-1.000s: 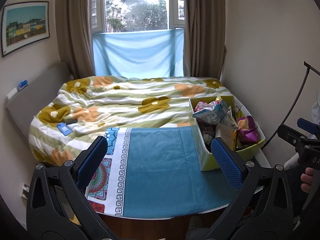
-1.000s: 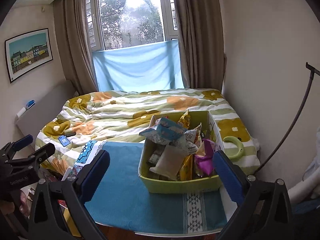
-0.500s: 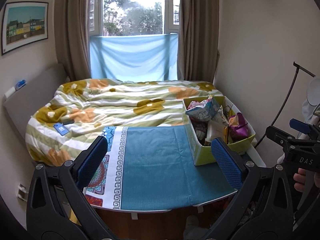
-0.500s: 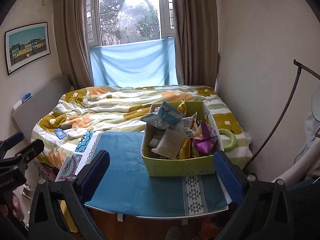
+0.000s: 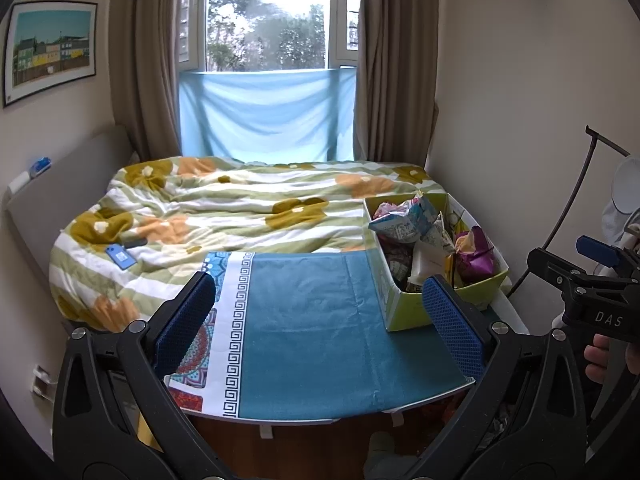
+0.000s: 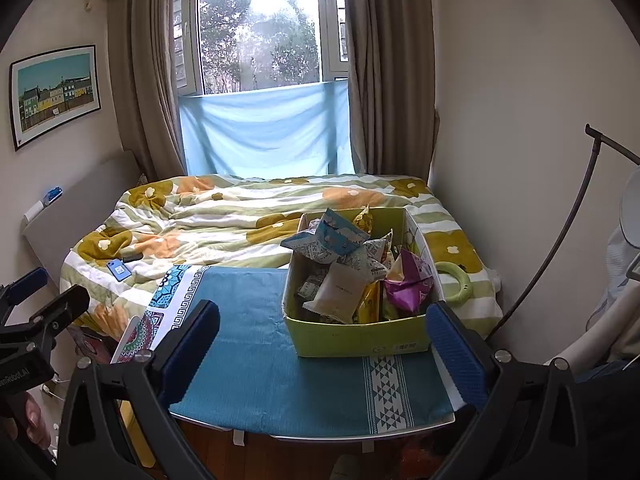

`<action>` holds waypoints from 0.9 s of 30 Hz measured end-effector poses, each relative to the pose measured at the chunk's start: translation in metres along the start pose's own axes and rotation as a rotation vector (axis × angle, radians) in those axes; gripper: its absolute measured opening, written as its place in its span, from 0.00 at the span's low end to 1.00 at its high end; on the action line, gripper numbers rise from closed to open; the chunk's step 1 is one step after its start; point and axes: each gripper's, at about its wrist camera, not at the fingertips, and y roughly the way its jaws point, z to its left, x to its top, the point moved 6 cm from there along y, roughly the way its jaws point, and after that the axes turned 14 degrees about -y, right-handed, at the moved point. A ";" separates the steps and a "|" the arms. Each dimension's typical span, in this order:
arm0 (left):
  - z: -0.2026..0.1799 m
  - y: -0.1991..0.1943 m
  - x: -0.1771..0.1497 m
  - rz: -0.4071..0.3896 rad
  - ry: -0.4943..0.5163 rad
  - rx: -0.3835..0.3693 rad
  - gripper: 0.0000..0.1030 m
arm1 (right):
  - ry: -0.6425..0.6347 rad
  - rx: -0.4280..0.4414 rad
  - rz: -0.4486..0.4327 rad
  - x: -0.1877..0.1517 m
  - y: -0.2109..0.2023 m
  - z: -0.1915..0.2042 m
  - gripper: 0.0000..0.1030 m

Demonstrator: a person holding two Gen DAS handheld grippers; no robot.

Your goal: Organize snacks

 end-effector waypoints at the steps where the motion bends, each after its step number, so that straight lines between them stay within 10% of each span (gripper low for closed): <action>1: 0.000 0.000 0.000 -0.001 0.001 0.002 1.00 | 0.000 0.001 0.000 0.000 0.000 0.000 1.00; 27: -0.004 0.001 0.001 0.003 0.014 0.014 1.00 | -0.006 0.004 0.007 0.006 0.004 -0.003 1.00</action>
